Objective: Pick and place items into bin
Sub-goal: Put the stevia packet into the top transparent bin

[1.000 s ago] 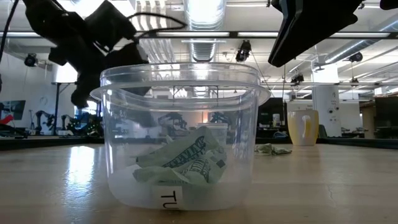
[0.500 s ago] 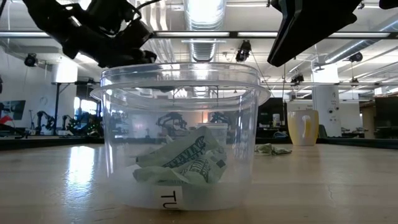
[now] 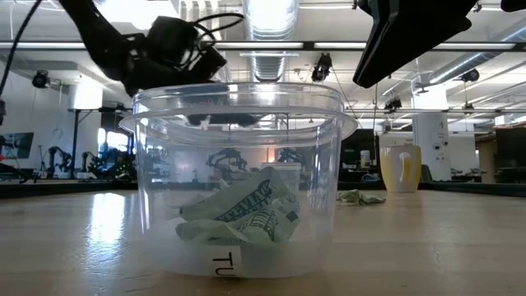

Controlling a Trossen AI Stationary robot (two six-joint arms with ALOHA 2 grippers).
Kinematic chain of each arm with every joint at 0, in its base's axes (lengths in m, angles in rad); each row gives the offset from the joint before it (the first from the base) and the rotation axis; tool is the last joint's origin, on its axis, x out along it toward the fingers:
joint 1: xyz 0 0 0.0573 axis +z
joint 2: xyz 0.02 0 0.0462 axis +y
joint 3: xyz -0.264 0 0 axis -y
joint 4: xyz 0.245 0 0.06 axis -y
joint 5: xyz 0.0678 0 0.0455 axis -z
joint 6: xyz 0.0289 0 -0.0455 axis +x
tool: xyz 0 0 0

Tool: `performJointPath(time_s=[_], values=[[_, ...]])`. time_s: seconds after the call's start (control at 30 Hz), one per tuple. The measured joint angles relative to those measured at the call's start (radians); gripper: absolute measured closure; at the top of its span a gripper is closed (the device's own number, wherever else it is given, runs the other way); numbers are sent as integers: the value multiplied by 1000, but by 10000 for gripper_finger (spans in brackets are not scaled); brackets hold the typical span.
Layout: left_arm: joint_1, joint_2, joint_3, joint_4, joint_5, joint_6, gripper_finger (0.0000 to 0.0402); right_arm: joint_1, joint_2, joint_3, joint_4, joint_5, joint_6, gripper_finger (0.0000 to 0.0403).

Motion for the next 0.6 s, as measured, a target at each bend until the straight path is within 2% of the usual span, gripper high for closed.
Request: performJointPath(time_s=[0.3, 0.6], values=[[30, 177, 147, -20, 6, -1, 394, 0, 0, -2, 1, 0, -3, 344], [46, 231, 246, -169, 12, -11, 394, 0, 0, -6, 0, 0, -4, 344]])
